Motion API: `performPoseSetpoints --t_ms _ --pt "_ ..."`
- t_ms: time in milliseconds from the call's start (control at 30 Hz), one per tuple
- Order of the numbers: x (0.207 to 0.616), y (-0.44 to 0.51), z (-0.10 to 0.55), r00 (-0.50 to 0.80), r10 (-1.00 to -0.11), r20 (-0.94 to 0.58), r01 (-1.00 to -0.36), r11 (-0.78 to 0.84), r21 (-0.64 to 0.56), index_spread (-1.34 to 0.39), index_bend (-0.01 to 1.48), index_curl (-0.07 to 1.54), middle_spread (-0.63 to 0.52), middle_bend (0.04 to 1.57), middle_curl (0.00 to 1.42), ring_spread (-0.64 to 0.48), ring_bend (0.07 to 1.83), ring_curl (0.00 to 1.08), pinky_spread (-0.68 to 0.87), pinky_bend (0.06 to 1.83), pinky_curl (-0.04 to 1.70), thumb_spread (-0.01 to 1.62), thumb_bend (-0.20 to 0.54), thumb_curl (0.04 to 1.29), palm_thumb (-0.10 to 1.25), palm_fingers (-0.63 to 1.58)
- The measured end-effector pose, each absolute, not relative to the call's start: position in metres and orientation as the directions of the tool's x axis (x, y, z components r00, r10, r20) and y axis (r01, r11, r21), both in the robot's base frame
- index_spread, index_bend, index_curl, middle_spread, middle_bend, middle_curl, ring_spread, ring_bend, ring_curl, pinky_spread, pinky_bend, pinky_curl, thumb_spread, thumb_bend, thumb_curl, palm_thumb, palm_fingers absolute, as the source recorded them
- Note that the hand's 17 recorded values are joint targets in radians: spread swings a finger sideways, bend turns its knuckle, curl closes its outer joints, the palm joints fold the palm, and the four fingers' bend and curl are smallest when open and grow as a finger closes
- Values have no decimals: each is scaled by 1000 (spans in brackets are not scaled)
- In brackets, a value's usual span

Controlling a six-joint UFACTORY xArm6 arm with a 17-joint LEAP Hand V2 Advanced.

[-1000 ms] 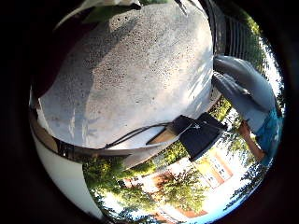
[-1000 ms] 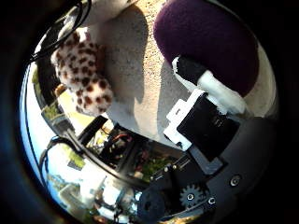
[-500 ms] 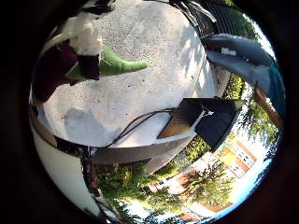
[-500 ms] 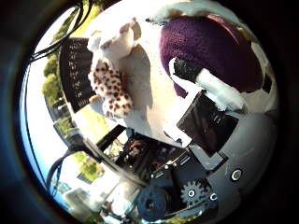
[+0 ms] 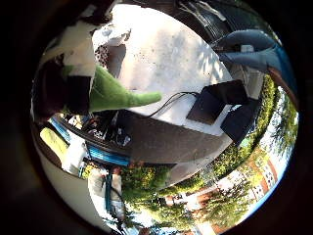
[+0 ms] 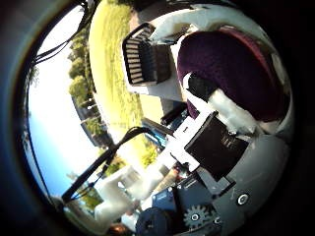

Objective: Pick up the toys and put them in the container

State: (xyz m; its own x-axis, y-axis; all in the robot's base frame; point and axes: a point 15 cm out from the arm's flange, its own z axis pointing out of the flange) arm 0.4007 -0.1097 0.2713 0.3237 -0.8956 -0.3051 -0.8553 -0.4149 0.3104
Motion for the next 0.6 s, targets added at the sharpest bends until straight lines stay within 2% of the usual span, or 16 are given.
performPoseSetpoints --t_ms 167,300,467,600 --pt "390 8 327 488 -799 -351 -802 -570 181 -1102 869 402 -305 1187 1192 -153 1464 925 138 1525 948 1167 -12 706 1017 764" --pt "384 98 341 541 -751 -378 -774 -621 127 -1111 871 464 -301 1205 1201 -153 1486 924 131 1539 962 1165 -13 721 1016 740" --pt "411 199 307 587 -729 -352 -762 -645 67 -1122 860 559 -296 1229 1206 -151 1514 920 124 1557 976 1165 -16 733 1007 712" --pt "450 260 257 581 -749 -318 -782 -622 35 -1129 846 632 -292 1246 1207 -150 1534 916 121 1565 983 1169 -29 728 958 690"
